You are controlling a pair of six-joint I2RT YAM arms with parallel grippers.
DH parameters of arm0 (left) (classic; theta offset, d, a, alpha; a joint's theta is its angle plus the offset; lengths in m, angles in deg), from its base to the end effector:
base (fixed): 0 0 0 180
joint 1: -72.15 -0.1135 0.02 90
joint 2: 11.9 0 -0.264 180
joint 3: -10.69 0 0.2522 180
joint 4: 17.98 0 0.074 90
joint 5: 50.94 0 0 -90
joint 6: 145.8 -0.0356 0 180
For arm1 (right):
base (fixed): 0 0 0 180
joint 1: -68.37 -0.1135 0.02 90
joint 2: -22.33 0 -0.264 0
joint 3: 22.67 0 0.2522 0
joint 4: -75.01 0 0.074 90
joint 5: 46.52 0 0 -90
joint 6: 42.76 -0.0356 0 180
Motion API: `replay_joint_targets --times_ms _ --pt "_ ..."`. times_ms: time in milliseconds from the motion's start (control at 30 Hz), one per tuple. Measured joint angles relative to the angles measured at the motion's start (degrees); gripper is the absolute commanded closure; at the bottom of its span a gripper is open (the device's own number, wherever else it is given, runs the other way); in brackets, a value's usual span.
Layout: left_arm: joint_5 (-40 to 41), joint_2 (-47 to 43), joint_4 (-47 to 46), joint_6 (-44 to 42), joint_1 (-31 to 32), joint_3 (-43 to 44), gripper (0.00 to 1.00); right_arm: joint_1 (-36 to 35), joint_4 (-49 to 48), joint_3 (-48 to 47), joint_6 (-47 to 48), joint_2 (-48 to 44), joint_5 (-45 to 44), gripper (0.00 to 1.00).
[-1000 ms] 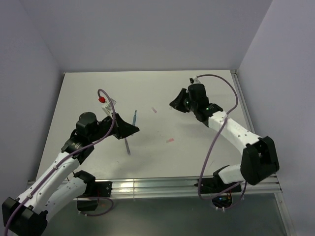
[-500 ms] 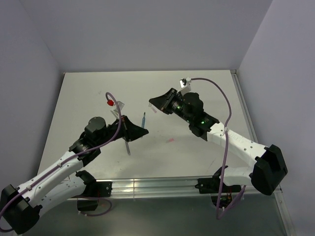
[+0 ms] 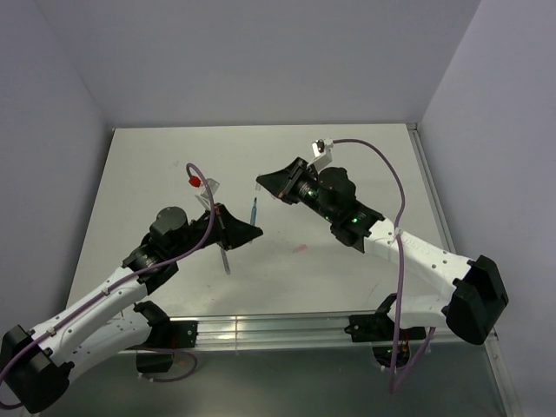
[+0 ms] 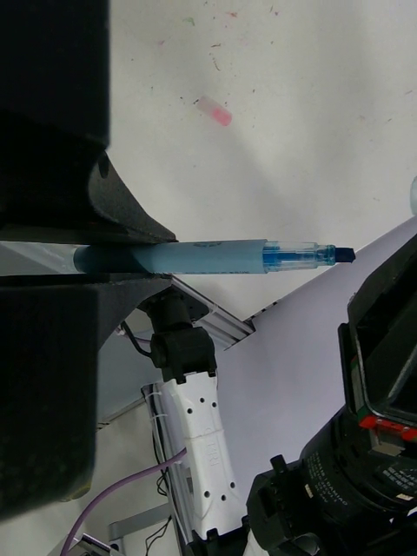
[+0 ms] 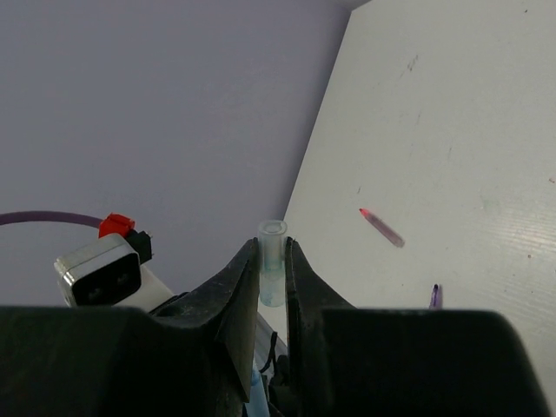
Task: Insert the pens into the pen caps
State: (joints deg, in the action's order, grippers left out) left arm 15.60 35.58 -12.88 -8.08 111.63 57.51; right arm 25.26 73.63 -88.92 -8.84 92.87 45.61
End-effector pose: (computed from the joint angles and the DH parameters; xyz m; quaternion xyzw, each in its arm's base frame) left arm 0.1453 -0.1380 0.2945 0.0838 0.7342 -0.5621 0.3716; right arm 0.2130 0.2012 0.3380 0.0691 0.7215 0.5332 0.4362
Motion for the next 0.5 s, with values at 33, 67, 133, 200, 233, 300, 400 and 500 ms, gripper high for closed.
replay_joint_targets --times_ms 33,67,133,200,233,300,400,500 --pt "0.13 0.00 0.00 0.00 0.00 0.00 1.00 -0.26 0.09 0.00 0.07 -0.07 -0.07 1.00" --pt "0.31 0.00 0.00 -0.02 0.00 0.00 1.00 -0.48 0.20 0.00 0.15 -0.15 -0.13 1.00" --pt "0.50 0.02 0.02 -0.02 0.00 0.00 1.00 -0.79 0.31 0.00 0.24 -0.35 -0.13 1.00" --pt "0.85 0.07 0.15 -0.09 0.04 0.00 1.00 -1.01 0.37 0.00 0.39 -0.57 -0.17 1.00" --pt "0.90 0.15 0.20 -0.17 0.09 0.00 1.00 -1.14 0.42 0.00 0.42 -0.66 -0.20 1.00" --pt "0.94 0.44 0.31 -0.26 0.09 0.00 1.00 -1.31 0.42 0.00 0.44 -0.92 -0.24 1.00" --pt "1.03 0.81 0.39 -0.28 0.09 0.00 1.00 -1.46 0.55 0.00 0.52 -1.73 -0.44 1.00" --pt "1.31 0.90 0.39 -0.42 0.09 0.00 1.00 -1.57 0.55 0.00 0.85 -2.38 -0.57 1.00"
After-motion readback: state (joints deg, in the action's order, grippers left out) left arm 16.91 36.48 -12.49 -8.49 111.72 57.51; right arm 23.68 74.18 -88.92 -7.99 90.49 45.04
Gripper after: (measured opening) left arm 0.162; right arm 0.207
